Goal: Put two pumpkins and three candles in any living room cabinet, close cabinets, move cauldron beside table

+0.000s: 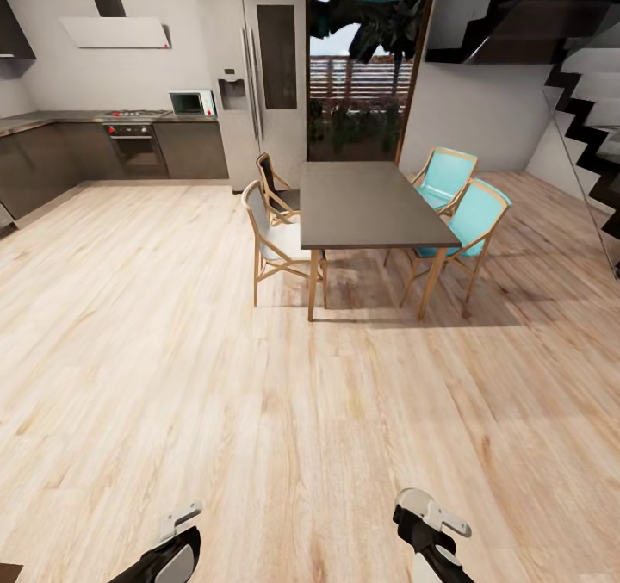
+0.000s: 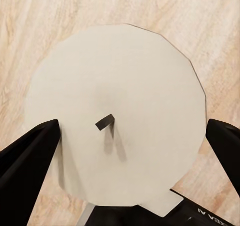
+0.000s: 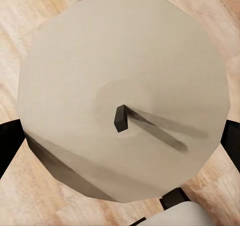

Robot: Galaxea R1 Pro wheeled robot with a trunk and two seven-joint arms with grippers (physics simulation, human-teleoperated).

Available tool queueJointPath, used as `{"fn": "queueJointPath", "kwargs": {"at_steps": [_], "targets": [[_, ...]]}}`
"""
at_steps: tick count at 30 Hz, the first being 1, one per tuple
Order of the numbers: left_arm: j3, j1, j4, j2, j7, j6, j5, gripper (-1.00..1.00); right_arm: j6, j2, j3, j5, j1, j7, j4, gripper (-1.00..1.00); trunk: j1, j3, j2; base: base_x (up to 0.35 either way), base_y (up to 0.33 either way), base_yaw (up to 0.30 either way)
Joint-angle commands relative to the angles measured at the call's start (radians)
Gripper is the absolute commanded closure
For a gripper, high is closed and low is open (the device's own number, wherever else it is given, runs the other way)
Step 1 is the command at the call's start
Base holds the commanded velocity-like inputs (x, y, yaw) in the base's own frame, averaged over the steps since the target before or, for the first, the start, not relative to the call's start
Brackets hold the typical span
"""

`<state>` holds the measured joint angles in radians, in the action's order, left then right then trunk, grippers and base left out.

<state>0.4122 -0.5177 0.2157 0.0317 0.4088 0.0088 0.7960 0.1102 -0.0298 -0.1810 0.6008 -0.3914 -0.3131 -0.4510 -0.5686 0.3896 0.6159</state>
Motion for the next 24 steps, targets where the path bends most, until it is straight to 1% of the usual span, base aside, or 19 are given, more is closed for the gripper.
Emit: {"fn": "queueJointPath", "kwargs": {"at_steps": [1, 16, 21, 24], "targets": [[0.009, 0.0, 0.002, 0.001, 0.006, 0.001, 0.008, 1.0, 0.006, 0.001, -0.008, 0.011, -0.001, -0.005, 0.0, 1.0, 0.0, 0.001, 0.001, 0.0, 0.0, 0.0], [0.01, 0.001, 0.002, 0.0, 0.006, 0.0, 0.008, 1.0, 0.006, 0.001, -0.008, 0.011, -0.001, -0.005, 0.0, 1.0, 0.0, 0.001, 0.001, -0.009, -0.004, 0.0], [0.01, 0.001, 0.001, 0.0, 0.006, 0.0, 0.008, 1.0, 0.006, 0.001, -0.008, 0.011, -0.001, -0.005, 0.0, 1.0, 0.0, 0.001, 0.001, -0.173, -0.103, 0.0], [0.01, 0.001, 0.001, -0.001, 0.007, 0.0, 0.008, 1.0, 0.006, 0.001, -0.008, 0.011, 0.0, -0.005, 0.0, 1.0, 0.0, 0.001, 0.001, -0.068, -0.204, 0.0]]}}
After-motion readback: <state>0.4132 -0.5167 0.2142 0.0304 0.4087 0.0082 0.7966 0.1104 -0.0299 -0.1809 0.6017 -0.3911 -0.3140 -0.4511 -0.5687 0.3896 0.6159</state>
